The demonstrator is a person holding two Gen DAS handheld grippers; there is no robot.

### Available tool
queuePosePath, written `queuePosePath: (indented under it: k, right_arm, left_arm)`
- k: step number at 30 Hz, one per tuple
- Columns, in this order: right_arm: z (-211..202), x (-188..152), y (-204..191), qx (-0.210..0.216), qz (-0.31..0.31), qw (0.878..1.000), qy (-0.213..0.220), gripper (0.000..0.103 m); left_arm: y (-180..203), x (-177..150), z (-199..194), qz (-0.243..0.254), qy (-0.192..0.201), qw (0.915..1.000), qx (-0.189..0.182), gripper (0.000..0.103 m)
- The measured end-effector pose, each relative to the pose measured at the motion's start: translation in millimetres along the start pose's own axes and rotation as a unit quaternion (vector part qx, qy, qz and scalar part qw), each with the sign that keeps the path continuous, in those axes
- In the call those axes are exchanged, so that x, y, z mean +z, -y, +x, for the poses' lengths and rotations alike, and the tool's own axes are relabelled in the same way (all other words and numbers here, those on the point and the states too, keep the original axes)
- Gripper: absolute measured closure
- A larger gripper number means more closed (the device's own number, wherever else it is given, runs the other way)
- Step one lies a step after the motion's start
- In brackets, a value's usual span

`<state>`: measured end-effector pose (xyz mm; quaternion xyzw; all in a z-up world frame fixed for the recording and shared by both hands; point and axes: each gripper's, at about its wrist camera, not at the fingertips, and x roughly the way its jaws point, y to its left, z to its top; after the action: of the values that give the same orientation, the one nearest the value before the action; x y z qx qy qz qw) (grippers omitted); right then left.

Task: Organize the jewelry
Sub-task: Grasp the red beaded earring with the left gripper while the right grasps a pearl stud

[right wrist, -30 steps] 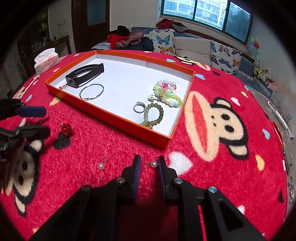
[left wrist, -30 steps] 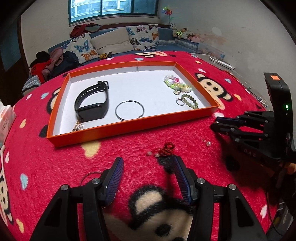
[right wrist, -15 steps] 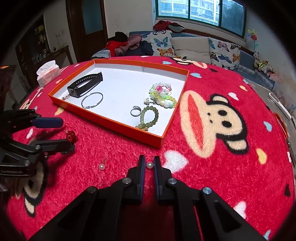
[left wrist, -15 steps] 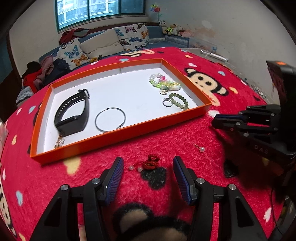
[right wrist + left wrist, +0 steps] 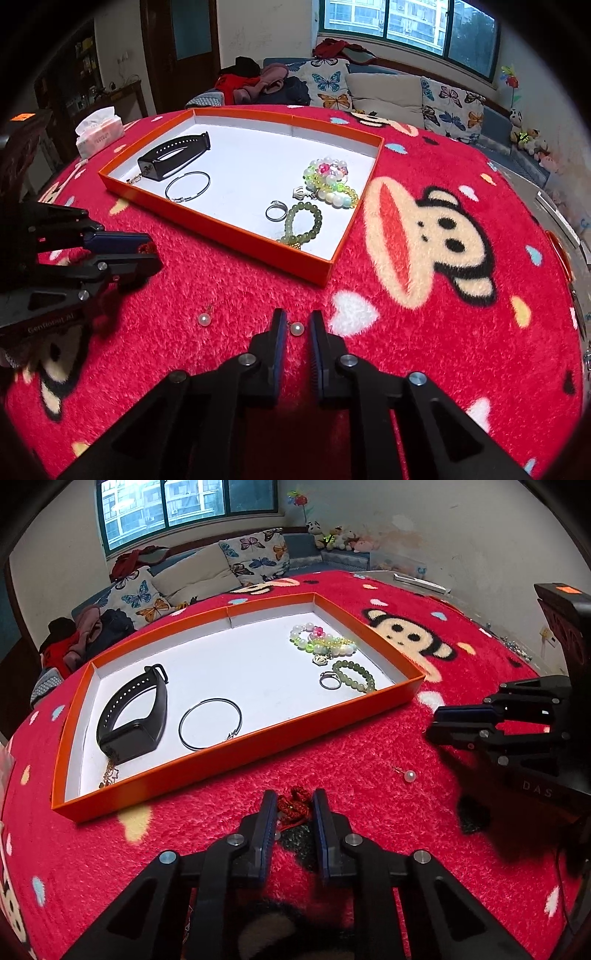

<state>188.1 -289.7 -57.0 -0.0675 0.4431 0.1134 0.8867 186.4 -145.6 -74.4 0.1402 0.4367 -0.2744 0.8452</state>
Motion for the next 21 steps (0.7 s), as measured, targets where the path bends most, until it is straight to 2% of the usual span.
queuePosePath:
  k: [17, 21]
  right_arm:
    - [-3.3, -4.6, 1.9, 0.006, 0.001, 1.0, -0.002, 0.083]
    - [-2.5, -3.2, -2.0, -0.005, 0.005, 1.0, -0.003, 0.083]
  left_arm:
    - [-1.4, -1.8, -3.1, -0.002, 0.005, 1.0, -0.002, 0.084]
    - [-1.5, -1.6, -3.0, -0.003, 0.005, 1.0, -0.003, 0.084]
